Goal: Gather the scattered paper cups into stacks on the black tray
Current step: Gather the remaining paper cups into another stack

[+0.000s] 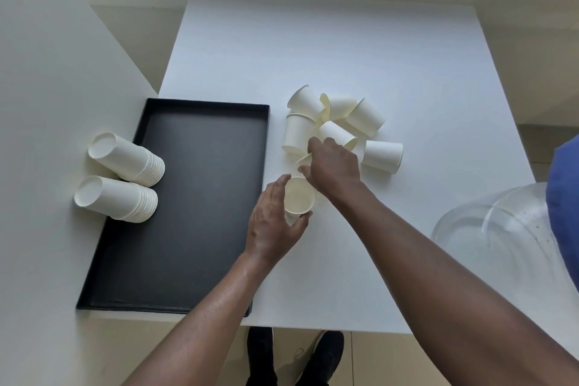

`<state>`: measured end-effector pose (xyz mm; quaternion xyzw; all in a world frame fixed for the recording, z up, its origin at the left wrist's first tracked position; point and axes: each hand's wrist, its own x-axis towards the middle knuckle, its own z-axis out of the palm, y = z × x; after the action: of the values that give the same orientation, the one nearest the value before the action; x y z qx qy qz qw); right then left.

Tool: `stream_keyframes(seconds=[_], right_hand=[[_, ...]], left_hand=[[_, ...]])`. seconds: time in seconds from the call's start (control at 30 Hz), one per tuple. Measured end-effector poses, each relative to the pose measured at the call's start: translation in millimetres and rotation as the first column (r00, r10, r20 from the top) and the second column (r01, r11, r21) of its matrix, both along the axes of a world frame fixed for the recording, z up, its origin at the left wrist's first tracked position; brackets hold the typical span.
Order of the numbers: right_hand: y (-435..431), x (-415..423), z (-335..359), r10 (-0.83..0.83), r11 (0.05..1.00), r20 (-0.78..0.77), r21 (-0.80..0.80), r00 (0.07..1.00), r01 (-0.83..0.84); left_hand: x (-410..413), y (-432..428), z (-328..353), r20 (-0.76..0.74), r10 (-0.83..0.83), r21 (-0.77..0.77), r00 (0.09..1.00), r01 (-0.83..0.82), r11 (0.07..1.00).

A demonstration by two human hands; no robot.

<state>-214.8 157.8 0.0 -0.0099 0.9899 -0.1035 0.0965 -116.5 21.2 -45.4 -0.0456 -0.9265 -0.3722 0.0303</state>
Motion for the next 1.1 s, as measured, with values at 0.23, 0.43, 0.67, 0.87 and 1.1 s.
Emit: stream_keyframes(seconds=[0.23, 0.43, 0.67, 0.87, 1.1], right_hand=[[20.7, 30.7, 26.2, -0.271, 0.887, -0.288, -0.444, 0.918, 0.122], [15.8, 76.8, 15.5, -0.079, 0.883, -0.310, -0.463, 0.947, -0.078], [6.9, 77.8, 14.1, 0.076, 0.939, -0.304, -0.298, 0.950, -0.170], [2.9, 79.7, 4.3, 0.142, 0.964, -0.189, -0.198, 0.972, -0.179], [10.3, 76.8, -12.2, 0.188, 0.930, 0.043, -0.329, 0.981, -0.164]], left_hand=[[-3.4, -2.6, -4.3, 0.032, 0.034, 0.049, 0.999, -0.035, 0.998], [-6.9, -3.2, -2.3, 0.046, 0.042, 0.088, 0.998, -0.046, 0.995], [-9.7, -2.1, -3.9, 0.017, 0.064, 0.143, 0.998, -0.065, 0.987], [-5.2, -0.6, 1.0, 0.052, 0.040, 0.165, 0.998, -0.048, 0.985], [-6.6, -2.5, 1.8, 0.031, -0.065, 0.098, 0.997, 0.062, 0.993]])
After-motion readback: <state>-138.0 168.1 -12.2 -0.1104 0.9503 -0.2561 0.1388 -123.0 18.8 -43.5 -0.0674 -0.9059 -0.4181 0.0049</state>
